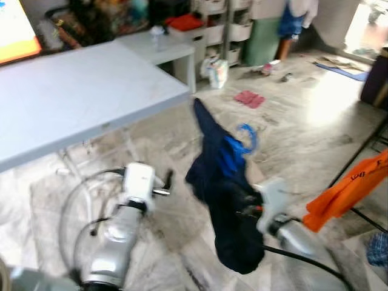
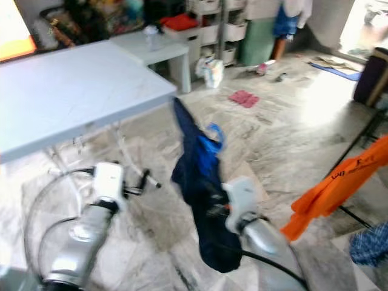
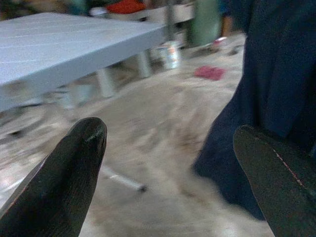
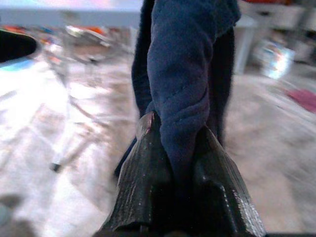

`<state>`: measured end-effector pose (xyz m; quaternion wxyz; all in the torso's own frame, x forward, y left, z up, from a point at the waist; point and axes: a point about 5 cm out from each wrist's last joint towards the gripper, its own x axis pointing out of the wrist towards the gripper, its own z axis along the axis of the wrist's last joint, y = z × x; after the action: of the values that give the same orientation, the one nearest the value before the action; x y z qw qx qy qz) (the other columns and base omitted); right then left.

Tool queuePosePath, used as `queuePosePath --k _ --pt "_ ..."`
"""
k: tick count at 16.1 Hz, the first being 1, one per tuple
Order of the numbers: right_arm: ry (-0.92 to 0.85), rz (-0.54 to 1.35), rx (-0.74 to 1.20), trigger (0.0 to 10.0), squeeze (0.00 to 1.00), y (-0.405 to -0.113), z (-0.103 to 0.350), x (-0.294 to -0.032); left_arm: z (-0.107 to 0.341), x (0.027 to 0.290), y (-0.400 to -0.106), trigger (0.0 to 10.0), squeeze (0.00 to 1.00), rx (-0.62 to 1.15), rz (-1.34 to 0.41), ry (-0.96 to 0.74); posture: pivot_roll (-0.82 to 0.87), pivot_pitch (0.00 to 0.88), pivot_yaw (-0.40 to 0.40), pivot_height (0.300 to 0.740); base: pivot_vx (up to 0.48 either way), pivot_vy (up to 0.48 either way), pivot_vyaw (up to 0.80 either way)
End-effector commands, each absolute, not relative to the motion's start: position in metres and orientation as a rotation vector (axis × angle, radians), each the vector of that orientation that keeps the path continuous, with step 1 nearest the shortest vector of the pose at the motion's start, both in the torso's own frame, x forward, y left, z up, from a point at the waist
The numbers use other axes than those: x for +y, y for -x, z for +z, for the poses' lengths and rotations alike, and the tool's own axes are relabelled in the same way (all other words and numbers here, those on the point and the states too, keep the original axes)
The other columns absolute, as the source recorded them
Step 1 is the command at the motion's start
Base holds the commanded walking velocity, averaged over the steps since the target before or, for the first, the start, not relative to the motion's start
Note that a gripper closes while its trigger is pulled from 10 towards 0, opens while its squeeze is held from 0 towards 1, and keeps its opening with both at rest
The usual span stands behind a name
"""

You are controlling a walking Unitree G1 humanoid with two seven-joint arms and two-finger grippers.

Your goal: Hang hanger

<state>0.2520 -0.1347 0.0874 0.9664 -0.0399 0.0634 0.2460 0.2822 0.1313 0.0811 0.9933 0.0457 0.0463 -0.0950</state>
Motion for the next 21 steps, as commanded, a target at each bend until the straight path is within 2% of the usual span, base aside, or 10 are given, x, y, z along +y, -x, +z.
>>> queuePosePath --k 1,5,6,9,12,15,21 --pt "0.112 0.478 0.078 10.0 0.0 -0.258 0.097 -0.138 0.083 0.121 -0.282 10.0 0.0 0.087 -0.247 -0.088 -0.02 0.0 0.016 0.74 0.0 0.0 0.8" --pt "0.104 0.439 0.051 10.0 0.0 -0.274 0.102 -0.129 0.091 0.105 -0.285 10.0 0.0 0.085 -0.363 -0.004 -0.02 0.0 0.017 0.74 0.0 0.0 0.2" --pt "0.116 0.439 0.061 10.0 0.0 -0.281 0.098 -0.126 0.098 0.095 -0.285 10.0 0.0 0.065 -0.466 0.045 -0.02 0.0 0.017 0.74 0.0 0.0 0.0" --pt "0.057 0.514 0.052 10.0 0.0 -0.284 0.107 -0.106 0.096 0.082 -0.282 10.0 0.0 0.061 -0.552 0.023 -0.03 0.0 0.018 0.74 0.0 0.0 0.0" --pt "0.013 0.604 0.047 10.0 0.0 -0.277 0.116 -0.097 0.095 0.077 -0.281 10.0 0.0 0.048 -0.571 -0.012 -0.03 0.0 0.012 0.74 0.0 0.0 0.0" --pt "-0.032 0.76 0.064 10.0 0.0 -0.259 0.122 -0.098 0.096 0.076 -0.283 10.0 0.0 0.029 -0.571 0.005 -0.04 0.0 0.017 0.74 0.0 0.0 0.0" --pt "0.032 0.701 0.125 10.0 0.0 -0.261 0.109 -0.123 0.101 0.081 -0.278 10.0 0.0 -0.037 -0.628 -0.027 -0.04 0.0 0.022 0.74 0.0 0.0 0.0"
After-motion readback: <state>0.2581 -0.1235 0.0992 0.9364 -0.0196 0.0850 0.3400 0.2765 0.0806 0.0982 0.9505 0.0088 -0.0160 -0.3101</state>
